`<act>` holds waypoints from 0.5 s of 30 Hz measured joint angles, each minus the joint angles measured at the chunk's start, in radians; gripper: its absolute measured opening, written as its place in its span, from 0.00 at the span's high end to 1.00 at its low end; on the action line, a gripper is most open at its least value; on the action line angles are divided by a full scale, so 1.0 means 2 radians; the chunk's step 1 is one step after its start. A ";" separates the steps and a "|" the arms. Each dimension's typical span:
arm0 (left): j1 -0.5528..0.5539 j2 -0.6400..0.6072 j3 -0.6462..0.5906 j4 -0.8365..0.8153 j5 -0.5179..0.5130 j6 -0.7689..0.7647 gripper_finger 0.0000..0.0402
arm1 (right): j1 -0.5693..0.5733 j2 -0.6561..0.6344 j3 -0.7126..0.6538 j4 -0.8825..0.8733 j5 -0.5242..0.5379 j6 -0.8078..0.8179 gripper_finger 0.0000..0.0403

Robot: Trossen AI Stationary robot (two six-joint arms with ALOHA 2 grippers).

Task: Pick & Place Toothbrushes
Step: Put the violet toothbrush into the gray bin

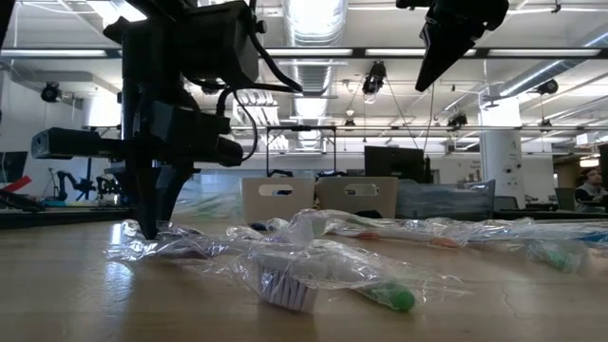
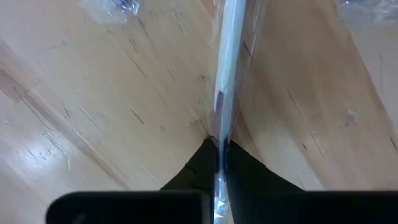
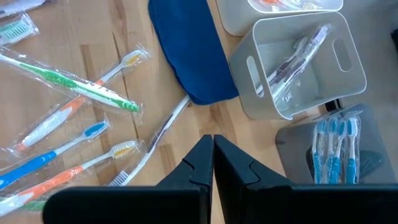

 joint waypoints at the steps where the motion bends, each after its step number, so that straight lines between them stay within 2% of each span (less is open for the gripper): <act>1: -0.001 -0.003 -0.001 -0.002 0.000 -0.002 0.95 | 0.000 0.000 0.000 0.000 0.000 0.000 0.98; 8: -0.019 -0.025 -0.003 -0.056 -0.012 -0.024 0.94 | 0.000 0.000 0.000 0.000 0.000 0.000 0.98; 15: -0.045 -0.034 -0.003 -0.093 -0.097 -0.055 0.94 | 0.000 0.000 0.000 0.002 0.000 0.000 0.98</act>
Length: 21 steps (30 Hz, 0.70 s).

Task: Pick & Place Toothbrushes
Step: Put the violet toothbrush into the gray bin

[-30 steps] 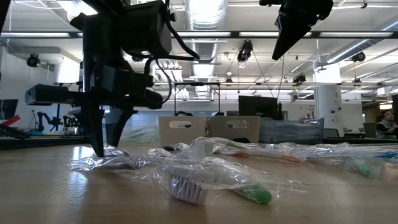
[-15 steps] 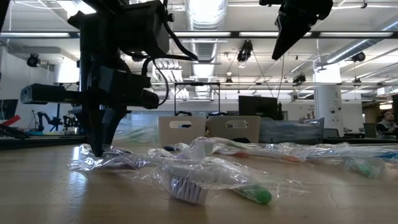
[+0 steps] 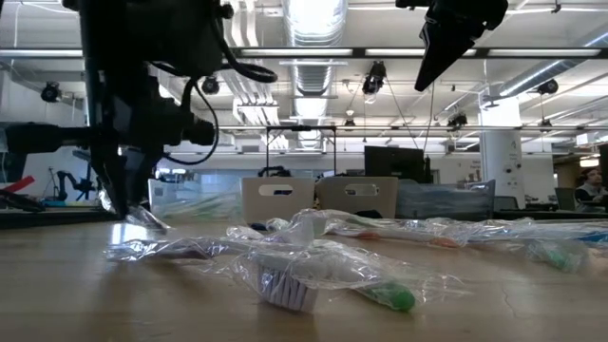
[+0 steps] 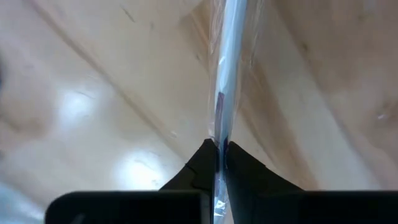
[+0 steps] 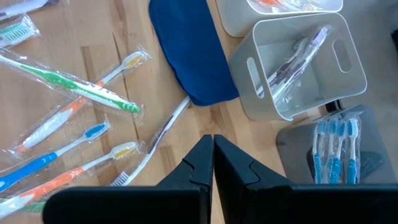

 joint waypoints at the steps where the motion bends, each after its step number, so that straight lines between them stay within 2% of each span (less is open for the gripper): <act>1: -0.005 0.000 0.000 0.001 -0.012 0.000 0.94 | 0.000 0.000 0.000 0.000 0.000 0.000 0.98; 4: -0.020 0.000 0.001 0.005 -0.060 0.010 0.95 | 0.000 0.000 0.000 0.000 0.000 0.000 0.98; 11: -0.044 -0.001 0.006 0.050 -0.213 0.066 0.95 | 0.000 0.000 0.000 0.002 0.000 0.000 0.98; 17: -0.047 -0.001 0.007 0.169 -0.314 0.162 0.94 | 0.000 0.000 0.000 0.002 0.000 0.020 0.98; 21: -0.046 -0.001 0.007 0.269 -0.347 0.245 0.94 | 0.000 0.000 0.000 0.008 0.000 0.023 0.98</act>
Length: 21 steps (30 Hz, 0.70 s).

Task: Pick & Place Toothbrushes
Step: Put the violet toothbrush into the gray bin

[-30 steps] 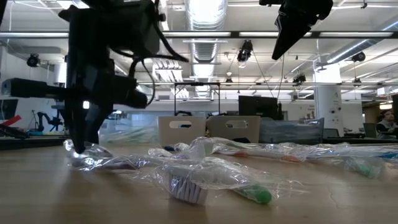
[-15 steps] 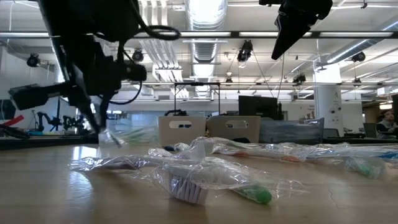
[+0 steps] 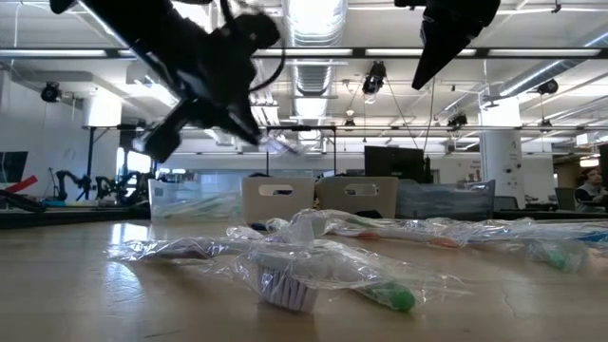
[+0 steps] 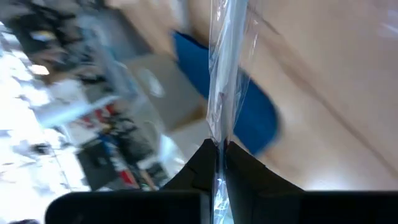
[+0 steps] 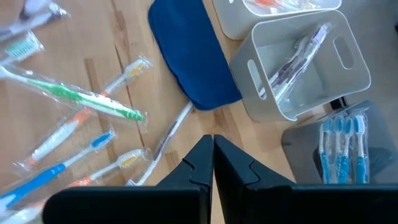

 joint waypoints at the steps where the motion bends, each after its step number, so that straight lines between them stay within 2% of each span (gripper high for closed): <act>1: 0.000 0.000 0.000 0.026 -0.006 0.023 0.94 | 0.000 0.000 0.000 0.004 0.000 0.002 0.98; 11: 0.007 0.000 0.000 0.277 -0.033 0.244 0.94 | 0.000 0.000 -0.001 0.023 0.000 0.045 0.98; 17: 0.017 0.000 -0.001 0.381 -0.050 0.365 0.94 | 0.000 0.000 -0.001 0.034 -0.007 0.092 0.98; 21: 0.026 0.000 -0.006 0.426 -0.068 0.430 0.95 | -0.001 -0.001 -0.001 0.068 -0.044 0.098 0.96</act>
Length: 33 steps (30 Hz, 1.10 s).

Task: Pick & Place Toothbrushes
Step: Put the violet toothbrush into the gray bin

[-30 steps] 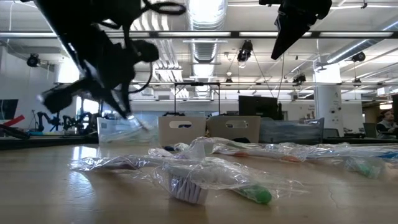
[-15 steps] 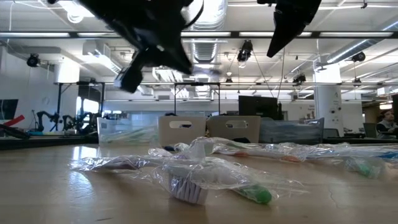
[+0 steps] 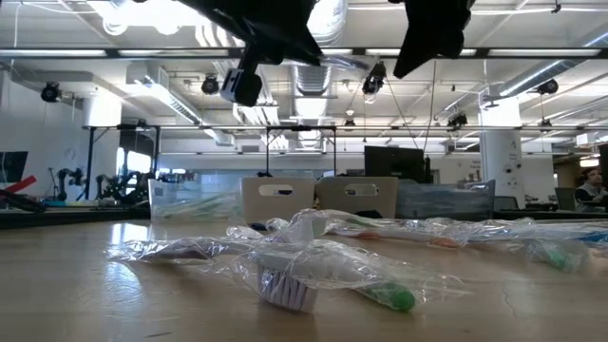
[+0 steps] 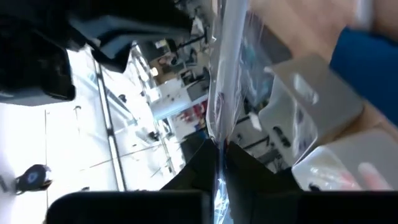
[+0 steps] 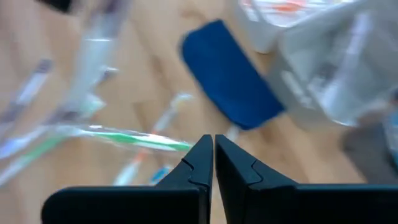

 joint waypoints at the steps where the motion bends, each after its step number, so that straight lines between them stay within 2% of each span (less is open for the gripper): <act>1: 0.001 0.000 0.000 0.004 -0.004 0.008 0.95 | 0.000 0.000 0.000 0.011 -0.016 -0.003 0.95; 5: 0.003 0.000 0.000 0.007 -0.017 0.019 0.96 | 0.001 0.000 0.000 0.060 -0.079 -0.017 0.89; 10: 0.002 0.000 0.000 0.010 -0.017 0.042 0.96 | 0.000 0.000 0.000 0.107 -0.115 -0.020 0.79; 17: 0.001 0.001 -0.001 0.022 -0.017 0.074 0.96 | 0.001 0.000 -0.001 0.148 -0.135 -0.020 0.64; 22: -0.003 0.001 -0.001 0.061 -0.015 0.102 0.96 | 0.000 0.001 -0.004 0.159 -0.144 -0.022 0.56; 33: -0.010 0.001 -0.001 0.131 0.022 0.161 0.96 | -0.001 0.001 -0.005 0.160 -0.135 -0.025 0.50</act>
